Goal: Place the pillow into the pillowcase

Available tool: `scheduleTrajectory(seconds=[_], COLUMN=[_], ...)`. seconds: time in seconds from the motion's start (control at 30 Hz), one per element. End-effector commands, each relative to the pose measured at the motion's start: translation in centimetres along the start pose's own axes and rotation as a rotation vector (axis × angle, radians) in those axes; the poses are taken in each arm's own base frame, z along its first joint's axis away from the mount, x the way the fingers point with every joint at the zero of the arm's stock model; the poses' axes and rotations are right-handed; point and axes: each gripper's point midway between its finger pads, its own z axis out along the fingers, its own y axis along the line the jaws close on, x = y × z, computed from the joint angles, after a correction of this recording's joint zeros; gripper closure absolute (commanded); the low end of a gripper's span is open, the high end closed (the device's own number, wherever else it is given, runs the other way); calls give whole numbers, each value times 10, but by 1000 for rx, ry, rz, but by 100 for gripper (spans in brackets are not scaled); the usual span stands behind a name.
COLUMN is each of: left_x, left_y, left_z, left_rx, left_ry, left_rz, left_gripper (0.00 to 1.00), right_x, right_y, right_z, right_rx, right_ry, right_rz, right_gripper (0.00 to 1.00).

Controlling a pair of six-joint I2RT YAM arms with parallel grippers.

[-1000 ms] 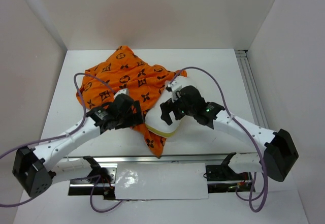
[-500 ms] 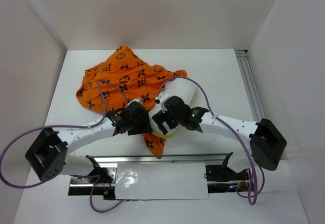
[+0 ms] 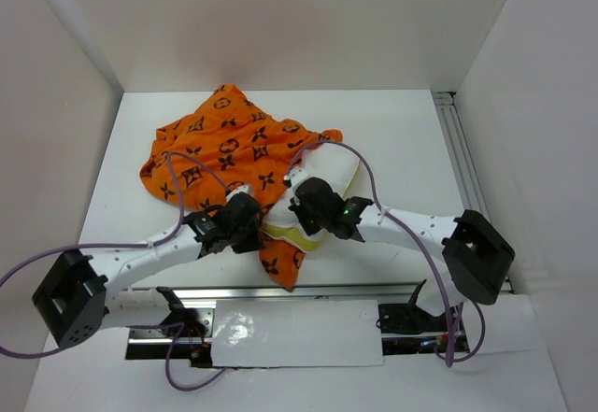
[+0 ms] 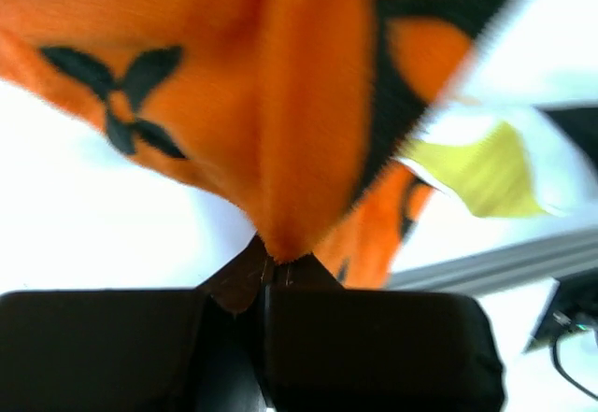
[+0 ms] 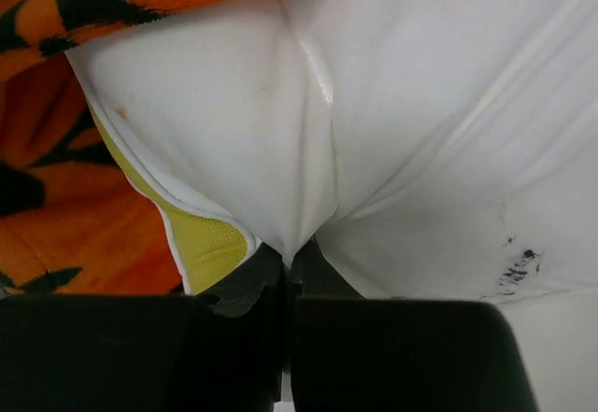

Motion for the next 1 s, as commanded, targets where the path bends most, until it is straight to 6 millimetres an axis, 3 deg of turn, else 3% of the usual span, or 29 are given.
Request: scheduleTrajectory(seconds=[0.0,0.03,0.1,0.13,0.23,0.33,0.37,0.43,0.47,0.5,0.57,0.73,0.8,0.83,0.93,0.97], left_x=[-14,-17,-20,-17,-15,-6,-9,-5,-3,4,13,22,31,34,44,45], left_y=[-29,-50,-72,-96,-136,-159,-169,-177,-185,-189,-196,-193,-183,-180,-162,-155], left_z=[-23,-37,-55,-71,-113,-134,-146,-157,-166,-170,-176,-164,-148,-145,-131,-127], left_rx=[95,157,217,285,388,440,474,512,548,574,611,594,547,538,472,450], left_ry=[-64,-85,-111,-117,-155,-162,-176,-171,-169,-153,-141,-113,-78,-70,-27,-23], left_rz=[16,45,83,126,201,268,282,312,315,339,366,350,337,328,313,308], left_gripper=[100,100,100,100,100,100,100,100,100,100,100,100,100,94,85,75], right_x=[-58,-96,-132,-159,-208,-224,-237,-223,-227,-211,-201,-171,-159,-153,-140,-127], right_y=[22,29,33,34,30,19,18,13,11,10,4,13,18,17,11,4], right_z=[-17,-34,-51,-65,-98,-117,-134,-125,-135,-118,-102,-54,-44,-45,-50,-51], right_rx=[-79,-121,-154,-166,-179,-185,-222,-217,-238,-230,-204,-226,-233,-227,-170,-118], right_ry=[-172,-295,-426,-529,-739,-872,-965,-991,-1056,-1028,-1029,-903,-847,-830,-749,-683], right_rz=[111,144,172,188,253,356,407,441,474,494,542,544,524,522,477,463], right_gripper=[100,100,100,100,100,100,100,100,100,100,100,100,100,100,77,59])
